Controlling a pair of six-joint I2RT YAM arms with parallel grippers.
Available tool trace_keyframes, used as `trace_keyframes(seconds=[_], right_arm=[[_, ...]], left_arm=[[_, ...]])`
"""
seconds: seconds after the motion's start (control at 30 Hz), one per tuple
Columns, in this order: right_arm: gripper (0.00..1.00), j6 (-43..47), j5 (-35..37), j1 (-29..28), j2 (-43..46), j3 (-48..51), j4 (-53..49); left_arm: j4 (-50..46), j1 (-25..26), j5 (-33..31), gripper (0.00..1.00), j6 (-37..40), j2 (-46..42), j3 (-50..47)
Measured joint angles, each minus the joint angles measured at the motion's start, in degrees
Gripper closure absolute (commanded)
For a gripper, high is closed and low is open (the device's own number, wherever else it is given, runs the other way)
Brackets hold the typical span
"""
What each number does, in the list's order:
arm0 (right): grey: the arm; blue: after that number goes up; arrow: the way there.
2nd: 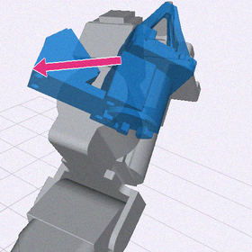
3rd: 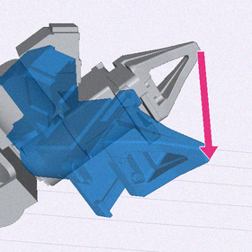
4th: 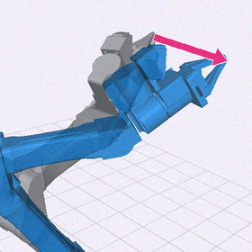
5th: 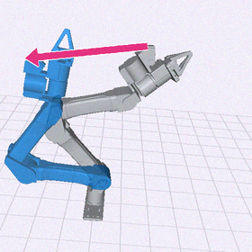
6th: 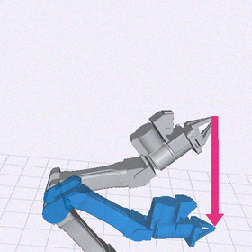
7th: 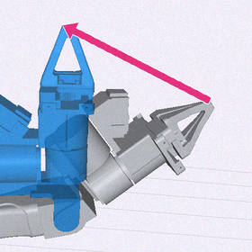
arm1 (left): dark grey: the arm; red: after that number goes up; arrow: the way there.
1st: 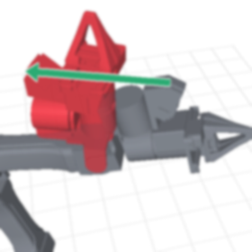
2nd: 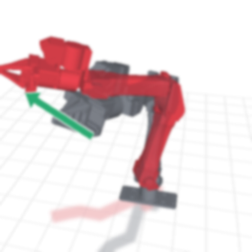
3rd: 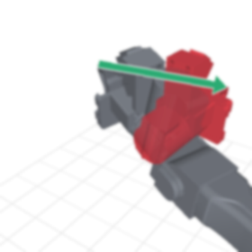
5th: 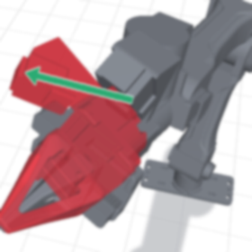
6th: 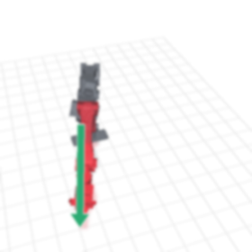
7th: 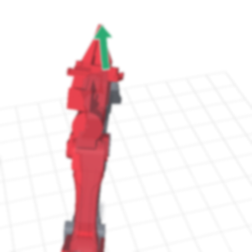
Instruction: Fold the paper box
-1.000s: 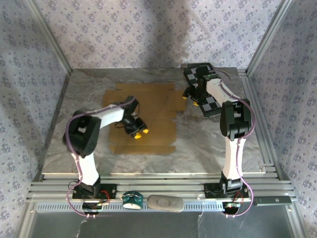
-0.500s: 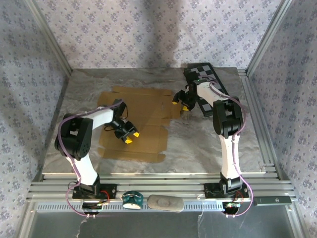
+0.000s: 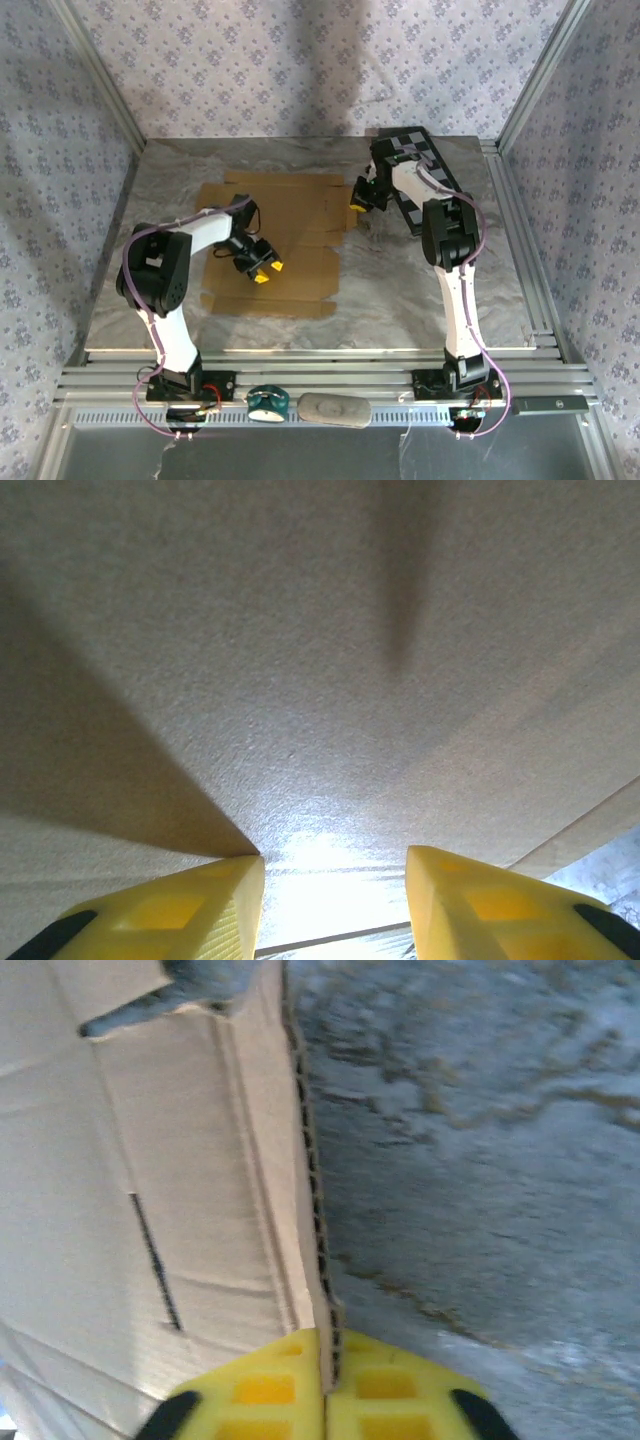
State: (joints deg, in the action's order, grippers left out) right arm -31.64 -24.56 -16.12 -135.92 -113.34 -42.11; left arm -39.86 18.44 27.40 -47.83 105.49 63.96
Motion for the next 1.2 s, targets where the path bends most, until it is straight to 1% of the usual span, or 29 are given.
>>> trace_keyframes(seconds=[0.03,0.1,0.2,0.27,0.3,0.37,0.43,0.5,0.57,0.63,0.67,0.7,0.73,0.77,0.87,0.93,1.07,1.2], right_arm=[[1.0,0.72,1.29,-0.48,0.28,-0.52,0.0],[1.0,2.93,5.73,-1.81,2.36,0.87,1.25],[1.0,7.04,12.41,-4.22,10.4,8.94,6.01],[1.0,9.64,14.91,-5.51,16.7,13.51,9.7],[1.0,11.17,15.78,-6.03,19.93,15.32,12.11],[1.0,13.84,17.07,-6.32,25.31,17.66,17.27],[1.0,17.0,17.99,-6.25,30.36,21.24,24.52],[1.0,19.76,18.69,-6.29,33.92,24.52,30.08],[1.0,22.71,19.28,-6.8,35.95,26.91,34.53],[1.0,24.96,19.5,-7.45,36.3,28.35,37.59],[1.0,25.97,19.69,-7.78,36.3,29.16,39.04],[1.0,26.8,19.93,-8.02,36.3,30.03,40.06],[1.0,27.69,20.13,-8.31,36.3,31.12,40.98],[1.0,28.57,20.46,-8.59,36.3,32.11,41.57],[1.0,30.73,21.66,-9.07,36.33,33.97,42.38],[1.0,31.87,22.36,-9.27,36.52,34.69,43.23],[1.0,34.91,23.45,-9.9,37.83,36.2,45.27],[1.0,38.77,25.29,-12.09,38.82,36.63,46.69]], left_arm=[[0.09,0.04,-0.57,0.57,-0.17,0.0,0.42],[0.09,0.2,-2.58,0.51,-1.07,-0.2,1.95],[-1.4,0.11,-5.88,0.44,-4.7,-1.68,8.26],[-2.16,-0.24,-7.3,0.4,-7.54,-2.95,15.28],[-2.58,-0.63,-7.89,0.38,-9.42,-3.39,20.61],[-2.56,-1.51,-8.76,0.38,-12.68,-3.37,30.08],[-3.37,-2.58,-9.05,0.37,-16.9,-2.12,40.87],[-4.76,-3.39,-9.07,0.36,-21.03,1.05,51.58],[-6.56,-3.67,-9.22,0.35,-25.27,6.91,63.6],[-8.48,-3.43,-10.21,0.31,-28.17,14.38,75.95],[-9.57,-3.28,-10.95,0.24,-29.35,18.25,81.99],[-10.32,-3.08,-11.78,0.21,-30.42,21.94,87.41],[-10.99,-2.97,-12.46,0.04,-31.67,25.29,91.97],[-12.0,-2.93,-12.09,0.01,-36.2,27.85,95.1],[-16.31,-2.91,-11.58,0.01,-46.18,30.14,95.71],[-18.69,-2.95,-11.56,0.01,-50.38,30.56,95.41],[-20.46,-3.43,-11.56,0.01,-55.19,30.56,95.25],[-20.13,-4.26,-11.54,0.01,-57.27,30.56,94.36]])
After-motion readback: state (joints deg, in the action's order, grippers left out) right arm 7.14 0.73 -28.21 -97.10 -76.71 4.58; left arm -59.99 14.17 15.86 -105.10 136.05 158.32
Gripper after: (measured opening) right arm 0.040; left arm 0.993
